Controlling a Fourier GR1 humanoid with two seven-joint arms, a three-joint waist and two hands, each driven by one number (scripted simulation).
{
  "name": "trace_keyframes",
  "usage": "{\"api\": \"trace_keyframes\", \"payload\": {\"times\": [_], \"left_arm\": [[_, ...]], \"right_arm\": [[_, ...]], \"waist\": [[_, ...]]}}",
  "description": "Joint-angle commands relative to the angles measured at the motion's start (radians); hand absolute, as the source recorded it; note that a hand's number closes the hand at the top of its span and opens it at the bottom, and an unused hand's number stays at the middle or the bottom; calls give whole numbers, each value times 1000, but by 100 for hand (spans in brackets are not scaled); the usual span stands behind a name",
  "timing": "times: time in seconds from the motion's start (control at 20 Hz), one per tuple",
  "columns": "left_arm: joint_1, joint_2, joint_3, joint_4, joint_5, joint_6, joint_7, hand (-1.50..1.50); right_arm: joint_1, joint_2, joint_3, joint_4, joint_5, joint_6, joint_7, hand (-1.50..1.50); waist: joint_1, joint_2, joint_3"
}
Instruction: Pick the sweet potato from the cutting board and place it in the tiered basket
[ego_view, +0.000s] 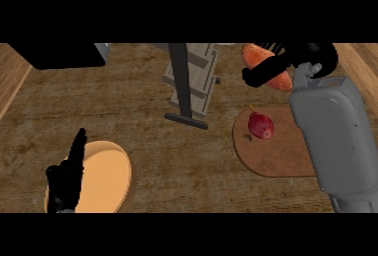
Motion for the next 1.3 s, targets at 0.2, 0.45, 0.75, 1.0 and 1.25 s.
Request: {"api": "trace_keyframes", "payload": {"times": [0.2, 0.45, 0.75, 1.0, 1.25], "left_arm": [[25, -14, -2, 35, 26, -30, 21, 0], [11, -29, -25, 15, 8, -23, 41, 0], [-1, -51, -49, 41, -21, -27, 9, 0], [35, -59, -82, -10, -30, -30, 37, 0], [-37, -48, -40, 70, -22, -53, 6, 0]], "right_arm": [[-202, -106, -92, -425, -109, 203, 211, 150], [-373, -174, -154, -441, -212, 343, 326, 150], [-518, -207, -157, -304, -199, 333, 356, 150], [-570, -212, -166, -129, -140, 271, 309, 150], [-668, -221, -192, 41, -106, 251, 258, 150]], "waist": [[-4, 21, -13], [21, 29, -13], [45, 40, -15], [72, 47, -14], [72, 53, -14]]}}
